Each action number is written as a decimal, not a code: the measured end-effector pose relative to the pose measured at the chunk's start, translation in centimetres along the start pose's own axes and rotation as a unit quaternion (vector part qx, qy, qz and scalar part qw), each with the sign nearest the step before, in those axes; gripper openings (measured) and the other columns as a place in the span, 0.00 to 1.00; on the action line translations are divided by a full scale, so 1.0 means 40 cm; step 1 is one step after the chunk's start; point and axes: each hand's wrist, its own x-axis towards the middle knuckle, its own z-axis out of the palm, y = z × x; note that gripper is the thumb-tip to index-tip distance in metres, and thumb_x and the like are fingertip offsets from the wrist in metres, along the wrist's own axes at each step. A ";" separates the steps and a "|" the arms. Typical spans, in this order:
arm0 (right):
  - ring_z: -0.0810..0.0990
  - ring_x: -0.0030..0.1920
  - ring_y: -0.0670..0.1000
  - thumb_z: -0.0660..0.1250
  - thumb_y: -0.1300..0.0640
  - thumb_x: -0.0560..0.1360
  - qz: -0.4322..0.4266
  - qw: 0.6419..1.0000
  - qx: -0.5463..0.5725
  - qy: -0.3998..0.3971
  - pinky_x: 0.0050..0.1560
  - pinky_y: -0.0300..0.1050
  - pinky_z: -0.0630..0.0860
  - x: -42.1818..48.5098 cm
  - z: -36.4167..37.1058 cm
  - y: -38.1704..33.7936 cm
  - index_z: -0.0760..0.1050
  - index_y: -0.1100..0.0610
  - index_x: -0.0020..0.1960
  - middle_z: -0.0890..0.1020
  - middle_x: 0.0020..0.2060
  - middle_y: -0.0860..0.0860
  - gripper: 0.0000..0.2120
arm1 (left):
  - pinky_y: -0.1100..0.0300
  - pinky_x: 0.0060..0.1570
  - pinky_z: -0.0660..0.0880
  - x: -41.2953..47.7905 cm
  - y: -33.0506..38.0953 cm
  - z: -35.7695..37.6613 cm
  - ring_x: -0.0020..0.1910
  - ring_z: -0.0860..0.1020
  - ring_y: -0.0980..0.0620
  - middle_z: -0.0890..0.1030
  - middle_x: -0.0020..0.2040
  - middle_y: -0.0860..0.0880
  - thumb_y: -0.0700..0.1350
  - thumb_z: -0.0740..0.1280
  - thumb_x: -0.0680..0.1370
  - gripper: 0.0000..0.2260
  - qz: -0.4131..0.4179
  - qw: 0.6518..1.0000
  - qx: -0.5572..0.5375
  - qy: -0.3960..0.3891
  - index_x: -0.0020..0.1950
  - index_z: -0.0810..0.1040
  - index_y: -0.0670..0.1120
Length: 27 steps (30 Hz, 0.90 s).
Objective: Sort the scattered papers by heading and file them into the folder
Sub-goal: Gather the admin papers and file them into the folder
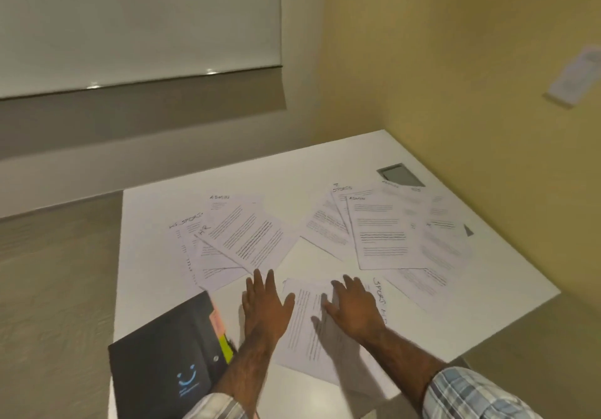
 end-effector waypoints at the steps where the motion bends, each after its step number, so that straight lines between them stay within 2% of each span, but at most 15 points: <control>1: 0.52 0.82 0.59 0.53 0.37 0.83 0.002 1.000 -0.010 0.008 0.78 0.61 0.55 0.013 -0.023 0.027 0.58 0.51 0.81 0.57 0.82 0.55 0.31 | 0.46 0.80 0.44 0.012 0.025 0.000 0.82 0.42 0.42 0.42 0.83 0.45 0.61 0.57 0.82 0.34 0.013 1.000 0.002 0.001 0.83 0.48 0.49; 3: 0.46 0.83 0.58 0.50 0.36 0.83 0.011 0.999 -0.016 0.027 0.79 0.62 0.49 0.042 -0.066 0.086 0.55 0.50 0.82 0.52 0.83 0.54 0.32 | 0.46 0.79 0.44 0.037 0.072 0.006 0.82 0.41 0.43 0.41 0.83 0.45 0.62 0.56 0.82 0.34 0.028 1.000 0.008 0.004 0.83 0.47 0.50; 9: 0.41 0.83 0.59 0.49 0.37 0.83 0.036 0.998 -0.025 0.042 0.79 0.63 0.44 0.128 -0.172 0.297 0.51 0.51 0.83 0.47 0.83 0.55 0.33 | 0.46 0.80 0.45 0.116 0.252 0.063 0.82 0.42 0.43 0.41 0.83 0.45 0.62 0.56 0.83 0.34 0.036 0.999 0.026 0.011 0.83 0.47 0.49; 12: 0.41 0.82 0.59 0.49 0.37 0.83 0.044 0.998 -0.019 0.031 0.79 0.63 0.44 0.186 -0.218 0.429 0.49 0.51 0.83 0.46 0.83 0.55 0.33 | 0.46 0.80 0.47 0.158 0.356 0.131 0.82 0.44 0.42 0.42 0.83 0.44 0.62 0.55 0.83 0.35 0.029 0.998 0.057 -0.004 0.83 0.47 0.49; 16: 0.44 0.83 0.60 0.52 0.38 0.83 0.065 0.998 0.007 -0.014 0.79 0.63 0.46 0.274 -0.262 0.585 0.51 0.52 0.83 0.49 0.83 0.55 0.33 | 0.46 0.80 0.51 0.234 0.473 0.235 0.82 0.46 0.41 0.44 0.84 0.44 0.62 0.58 0.82 0.36 0.015 0.994 0.081 -0.069 0.83 0.48 0.49; 18: 0.54 0.82 0.61 0.51 0.37 0.82 0.053 0.998 -0.004 -0.022 0.78 0.65 0.55 0.313 -0.261 0.648 0.59 0.52 0.81 0.58 0.82 0.57 0.32 | 0.46 0.79 0.53 0.268 0.523 0.271 0.82 0.47 0.41 0.46 0.84 0.44 0.61 0.60 0.81 0.37 0.008 0.991 0.090 -0.096 0.83 0.48 0.48; 19: 0.66 0.77 0.62 0.50 0.35 0.81 0.050 0.998 -0.028 -0.028 0.72 0.67 0.66 0.331 -0.259 0.673 0.69 0.51 0.77 0.68 0.77 0.58 0.31 | 0.47 0.79 0.53 0.282 0.544 0.286 0.82 0.48 0.41 0.46 0.84 0.44 0.61 0.60 0.81 0.37 0.006 0.990 0.094 -0.107 0.83 0.48 0.48; 20: 0.77 0.69 0.62 0.50 0.33 0.79 0.062 0.994 -0.029 -0.079 0.61 0.67 0.78 0.353 -0.250 0.708 0.78 0.50 0.69 0.78 0.69 0.57 0.32 | 0.47 0.79 0.54 0.297 0.566 0.304 0.82 0.49 0.42 0.47 0.84 0.44 0.61 0.61 0.80 0.38 0.005 0.988 0.094 -0.119 0.83 0.49 0.48; 21: 0.82 0.63 0.62 0.51 0.31 0.75 0.060 0.992 -0.055 -0.099 0.51 0.66 0.83 0.376 -0.222 0.747 0.82 0.49 0.63 0.83 0.63 0.56 0.33 | 0.48 0.79 0.55 0.311 0.585 0.318 0.82 0.50 0.42 0.48 0.84 0.43 0.61 0.62 0.80 0.38 0.002 0.987 0.091 -0.130 0.83 0.49 0.48; 22: 0.81 0.64 0.64 0.50 0.31 0.73 0.033 0.990 -0.082 -0.109 0.51 0.66 0.83 0.387 -0.214 0.765 0.82 0.50 0.64 0.83 0.63 0.57 0.35 | 0.48 0.78 0.55 0.324 0.601 0.331 0.82 0.51 0.43 0.49 0.83 0.43 0.61 0.63 0.79 0.38 0.000 0.987 0.087 -0.137 0.83 0.50 0.48; 23: 0.75 0.71 0.66 0.49 0.32 0.74 0.004 0.988 -0.094 -0.122 0.60 0.69 0.78 0.390 -0.226 0.767 0.76 0.51 0.71 0.78 0.69 0.59 0.36 | 0.49 0.78 0.56 0.336 0.616 0.342 0.82 0.52 0.43 0.51 0.83 0.43 0.61 0.64 0.79 0.39 -0.008 0.986 0.080 -0.144 0.83 0.51 0.48; 24: 0.64 0.77 0.66 0.49 0.33 0.77 -0.018 0.989 -0.102 -0.103 0.70 0.68 0.69 0.397 -0.229 0.772 0.67 0.51 0.77 0.69 0.77 0.59 0.36 | 0.49 0.78 0.57 0.350 0.629 0.352 0.81 0.53 0.44 0.53 0.83 0.44 0.61 0.65 0.78 0.39 -0.017 0.986 0.069 -0.152 0.83 0.51 0.49; 25: 0.55 0.81 0.64 0.50 0.34 0.79 -0.029 0.989 -0.084 -0.119 0.75 0.66 0.60 0.400 -0.232 0.780 0.59 0.50 0.81 0.60 0.81 0.57 0.34 | 0.49 0.77 0.58 0.361 0.645 0.358 0.81 0.55 0.44 0.55 0.83 0.44 0.61 0.66 0.77 0.40 -0.031 0.986 0.053 -0.157 0.83 0.52 0.50; 27: 0.47 0.82 0.62 0.55 0.36 0.81 -0.035 0.989 -0.064 -0.131 0.78 0.64 0.53 0.413 -0.229 0.796 0.53 0.49 0.82 0.53 0.83 0.55 0.34 | 0.48 0.75 0.63 0.390 0.660 0.378 0.78 0.62 0.43 0.62 0.80 0.45 0.61 0.69 0.74 0.41 -0.065 0.985 0.022 -0.157 0.82 0.55 0.51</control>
